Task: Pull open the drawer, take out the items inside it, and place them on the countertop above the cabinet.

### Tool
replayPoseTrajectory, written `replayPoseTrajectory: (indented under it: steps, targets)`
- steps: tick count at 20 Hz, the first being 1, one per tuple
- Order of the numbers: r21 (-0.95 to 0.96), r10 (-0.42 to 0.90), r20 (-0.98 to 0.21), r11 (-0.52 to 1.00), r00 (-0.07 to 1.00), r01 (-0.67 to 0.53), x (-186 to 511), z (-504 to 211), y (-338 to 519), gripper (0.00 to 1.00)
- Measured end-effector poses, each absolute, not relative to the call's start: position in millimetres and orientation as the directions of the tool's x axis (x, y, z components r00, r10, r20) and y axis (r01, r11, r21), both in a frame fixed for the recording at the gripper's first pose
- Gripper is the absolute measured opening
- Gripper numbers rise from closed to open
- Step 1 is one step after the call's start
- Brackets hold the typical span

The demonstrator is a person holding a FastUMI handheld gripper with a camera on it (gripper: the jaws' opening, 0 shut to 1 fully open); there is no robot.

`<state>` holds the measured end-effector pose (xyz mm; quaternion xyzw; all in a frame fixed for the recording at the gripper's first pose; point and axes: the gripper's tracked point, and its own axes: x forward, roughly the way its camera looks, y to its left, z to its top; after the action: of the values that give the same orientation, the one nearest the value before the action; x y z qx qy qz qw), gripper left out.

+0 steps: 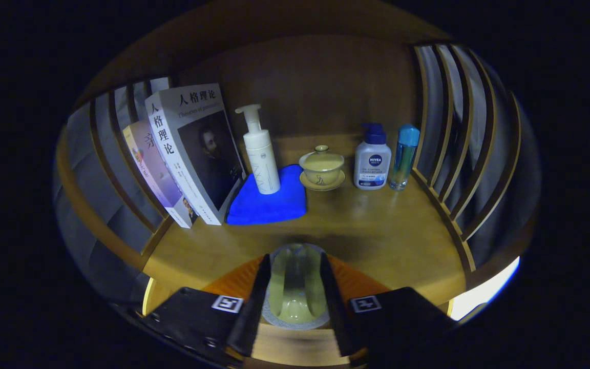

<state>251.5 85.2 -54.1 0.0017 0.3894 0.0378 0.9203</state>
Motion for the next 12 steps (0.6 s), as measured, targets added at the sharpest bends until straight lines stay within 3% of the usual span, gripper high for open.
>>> replayPoseTrajectory:
  steps: [4, 12]
  targets:
    - [-0.017, 0.051, -0.661, 0.996, 0.748, -0.083, 240, -38, 90, 0.98]
    - [-0.031, 0.095, -0.511, 0.991, 0.854, -0.129, 185, -2, 120, 0.98]
